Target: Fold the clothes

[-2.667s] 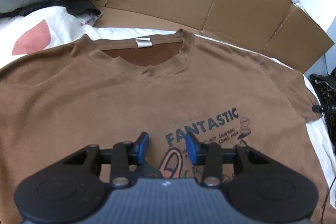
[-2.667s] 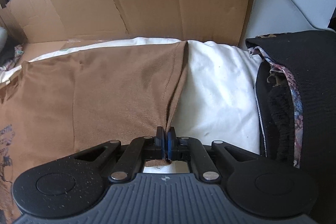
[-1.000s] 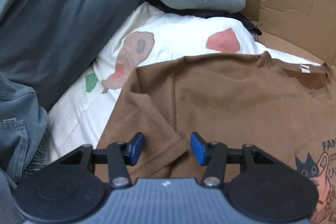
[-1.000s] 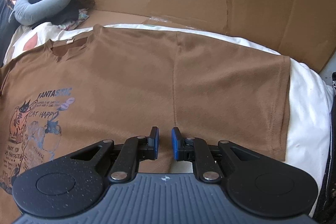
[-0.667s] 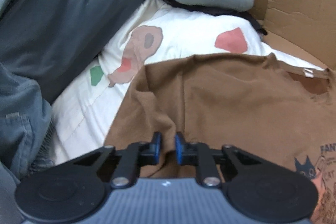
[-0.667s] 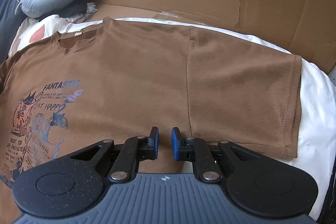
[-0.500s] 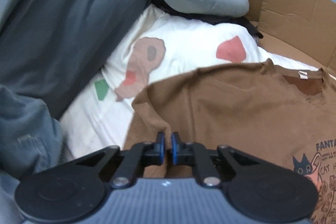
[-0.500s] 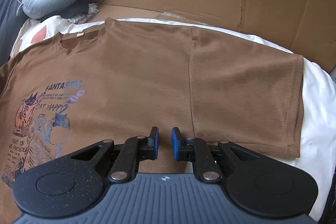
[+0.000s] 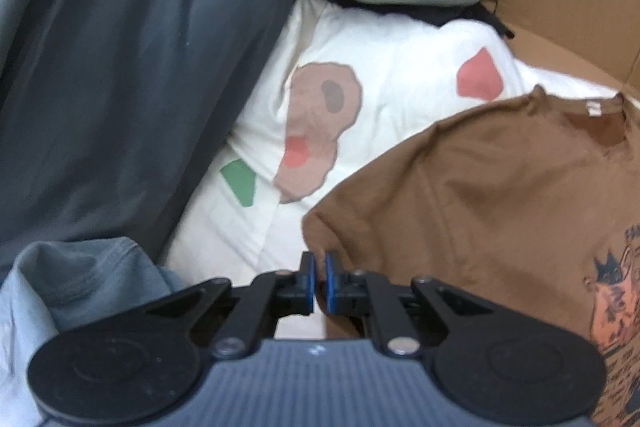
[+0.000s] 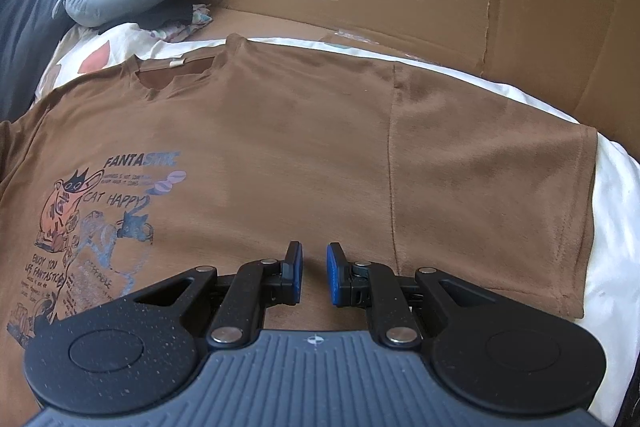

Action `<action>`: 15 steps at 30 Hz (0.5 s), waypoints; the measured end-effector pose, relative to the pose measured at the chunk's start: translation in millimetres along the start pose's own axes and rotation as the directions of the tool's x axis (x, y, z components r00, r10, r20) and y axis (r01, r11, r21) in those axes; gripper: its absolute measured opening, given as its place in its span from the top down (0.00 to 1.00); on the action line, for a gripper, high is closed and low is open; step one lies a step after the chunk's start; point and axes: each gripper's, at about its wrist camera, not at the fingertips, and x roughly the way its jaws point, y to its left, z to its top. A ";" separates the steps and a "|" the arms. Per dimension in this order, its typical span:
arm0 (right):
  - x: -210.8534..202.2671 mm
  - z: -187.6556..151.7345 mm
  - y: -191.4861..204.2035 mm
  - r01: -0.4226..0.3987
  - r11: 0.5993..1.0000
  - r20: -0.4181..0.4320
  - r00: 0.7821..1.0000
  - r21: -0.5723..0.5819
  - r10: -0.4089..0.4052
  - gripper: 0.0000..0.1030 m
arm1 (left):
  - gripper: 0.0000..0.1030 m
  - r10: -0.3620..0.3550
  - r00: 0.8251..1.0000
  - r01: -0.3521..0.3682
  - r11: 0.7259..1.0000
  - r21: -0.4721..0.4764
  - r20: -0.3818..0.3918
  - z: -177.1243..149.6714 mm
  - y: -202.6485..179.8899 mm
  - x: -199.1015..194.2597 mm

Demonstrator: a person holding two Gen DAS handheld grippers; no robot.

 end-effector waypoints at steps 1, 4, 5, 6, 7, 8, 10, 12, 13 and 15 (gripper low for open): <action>0.6 0.1 0.9 -0.001 1.000 -0.001 1.000 -0.002 0.001 0.87 | 0.95 0.004 1.000 -0.003 1.000 0.011 -0.010 1.2 4.1 1.5; 2.5 0.3 4.0 -0.006 1.000 -0.005 1.000 -0.010 0.006 0.87 | 0.95 0.027 0.999 -0.025 0.999 0.045 -0.031 5.3 15.9 7.3; 3.1 0.4 5.0 -0.007 1.000 -0.006 1.000 -0.013 0.007 0.87 | 0.95 0.033 0.999 -0.031 0.998 0.053 -0.039 7.3 19.9 9.7; 3.8 0.5 6.0 -0.009 1.000 -0.008 1.000 -0.016 0.009 0.87 | 0.95 0.037 0.998 -0.034 0.998 0.061 -0.048 10.1 23.5 12.7; 4.4 0.6 7.3 -0.010 1.000 -0.009 1.000 -0.017 0.010 0.87 | 0.95 0.040 0.998 -0.036 0.997 0.070 -0.054 12.4 26.9 16.2; 5.0 0.7 8.6 -0.011 1.000 -0.010 1.000 -0.019 0.010 0.87 | 0.95 0.044 0.997 -0.039 0.996 0.077 -0.061 14.6 29.8 19.8; 5.9 1.2 10.5 -0.012 1.000 -0.011 1.000 -0.023 0.012 0.87 | 0.95 0.054 0.996 -0.047 0.995 0.090 -0.077 18.5 33.9 27.6; 6.7 1.8 12.5 -0.015 1.000 -0.013 1.000 -0.028 0.015 0.87 | 0.95 0.066 0.993 -0.056 0.993 0.108 -0.094 21.6 36.6 36.6; 7.1 2.2 13.7 -0.016 0.999 -0.013 1.000 -0.030 0.016 0.87 | 0.95 0.071 0.992 -0.059 0.991 0.117 -0.106 22.5 37.4 41.2; 7.7 3.2 16.2 -0.020 0.999 -0.013 1.000 -0.035 0.019 0.87 | 0.95 0.077 0.988 -0.063 0.992 0.111 -0.134 23.6 40.4 51.0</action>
